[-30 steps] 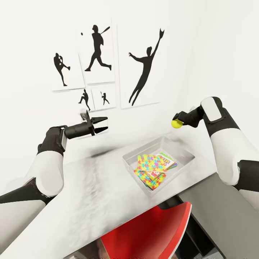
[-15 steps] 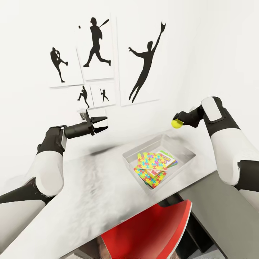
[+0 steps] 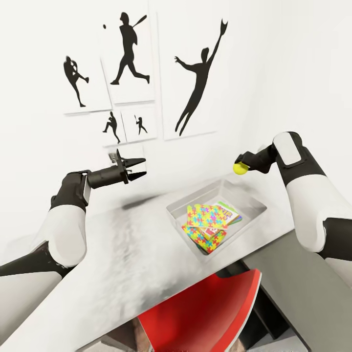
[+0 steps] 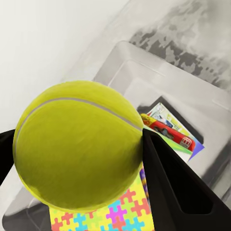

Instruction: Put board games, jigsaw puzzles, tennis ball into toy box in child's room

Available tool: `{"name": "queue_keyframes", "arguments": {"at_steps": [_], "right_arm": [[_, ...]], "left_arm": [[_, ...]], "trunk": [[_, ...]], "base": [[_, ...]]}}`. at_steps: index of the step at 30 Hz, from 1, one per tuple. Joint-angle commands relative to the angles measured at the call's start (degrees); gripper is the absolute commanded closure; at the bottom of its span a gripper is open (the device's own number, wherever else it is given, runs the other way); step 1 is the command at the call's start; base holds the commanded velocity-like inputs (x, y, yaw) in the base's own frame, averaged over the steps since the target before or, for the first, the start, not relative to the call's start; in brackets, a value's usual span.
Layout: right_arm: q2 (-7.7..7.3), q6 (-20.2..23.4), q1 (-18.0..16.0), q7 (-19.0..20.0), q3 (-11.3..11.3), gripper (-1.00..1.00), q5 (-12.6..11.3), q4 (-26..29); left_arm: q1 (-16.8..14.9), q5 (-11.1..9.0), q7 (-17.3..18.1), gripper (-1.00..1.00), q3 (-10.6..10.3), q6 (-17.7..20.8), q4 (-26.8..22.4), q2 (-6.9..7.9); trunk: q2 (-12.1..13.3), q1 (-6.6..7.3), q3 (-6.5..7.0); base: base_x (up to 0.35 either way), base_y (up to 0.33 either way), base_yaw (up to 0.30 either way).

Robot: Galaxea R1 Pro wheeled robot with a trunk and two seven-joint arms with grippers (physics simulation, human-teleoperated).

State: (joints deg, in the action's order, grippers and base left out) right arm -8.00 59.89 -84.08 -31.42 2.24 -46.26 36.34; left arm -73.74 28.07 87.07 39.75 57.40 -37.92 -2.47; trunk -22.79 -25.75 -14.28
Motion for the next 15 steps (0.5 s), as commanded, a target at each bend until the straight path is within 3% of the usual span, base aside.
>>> {"name": "queue_keyframes", "arguments": {"at_steps": [1,15], "right_arm": [[0.00,0.1,-0.1,-0.8,0.0,1.00,-0.8,0.0],[-0.09,0.1,-0.2,-0.9,-0.1,1.00,-0.7,-1.1]], "left_arm": [[-0.1,0.6,0.4,-1.00,0.3,0.6,-0.1,-0.08],[-0.1,0.5,0.7,-1.00,0.3,0.7,-0.1,-0.08]], "trunk": [[-0.1,-0.03,-0.21],[-0.1,-0.03,-1.54]], "base": [[0.000,0.000,0.000],[0.000,0.000,0.000]]}}
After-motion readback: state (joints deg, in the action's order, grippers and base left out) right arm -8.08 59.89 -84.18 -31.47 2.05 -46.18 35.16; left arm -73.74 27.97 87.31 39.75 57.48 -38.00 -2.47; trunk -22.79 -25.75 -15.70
